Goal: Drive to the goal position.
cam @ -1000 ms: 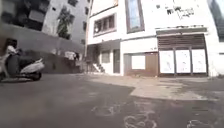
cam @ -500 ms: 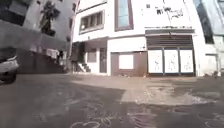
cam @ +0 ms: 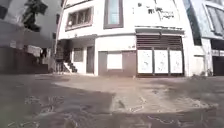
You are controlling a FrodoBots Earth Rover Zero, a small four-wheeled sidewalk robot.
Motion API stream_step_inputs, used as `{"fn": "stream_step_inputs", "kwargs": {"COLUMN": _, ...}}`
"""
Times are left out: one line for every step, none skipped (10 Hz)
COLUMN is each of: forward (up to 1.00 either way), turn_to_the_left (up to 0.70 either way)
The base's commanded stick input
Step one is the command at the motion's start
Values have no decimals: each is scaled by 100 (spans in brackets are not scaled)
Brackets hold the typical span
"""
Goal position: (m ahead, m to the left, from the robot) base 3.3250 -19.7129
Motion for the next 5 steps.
{"fn": "stream_step_inputs", "kwargs": {"forward": 100, "turn_to_the_left": -34}}
{"fn": "stream_step_inputs", "kwargs": {"forward": 100, "turn_to_the_left": -34}}
{"fn": "stream_step_inputs", "kwargs": {"forward": 100, "turn_to_the_left": -34}}
{"fn": "stream_step_inputs", "kwargs": {"forward": 100, "turn_to_the_left": -34}}
{"fn": "stream_step_inputs", "kwargs": {"forward": 100, "turn_to_the_left": -34}}
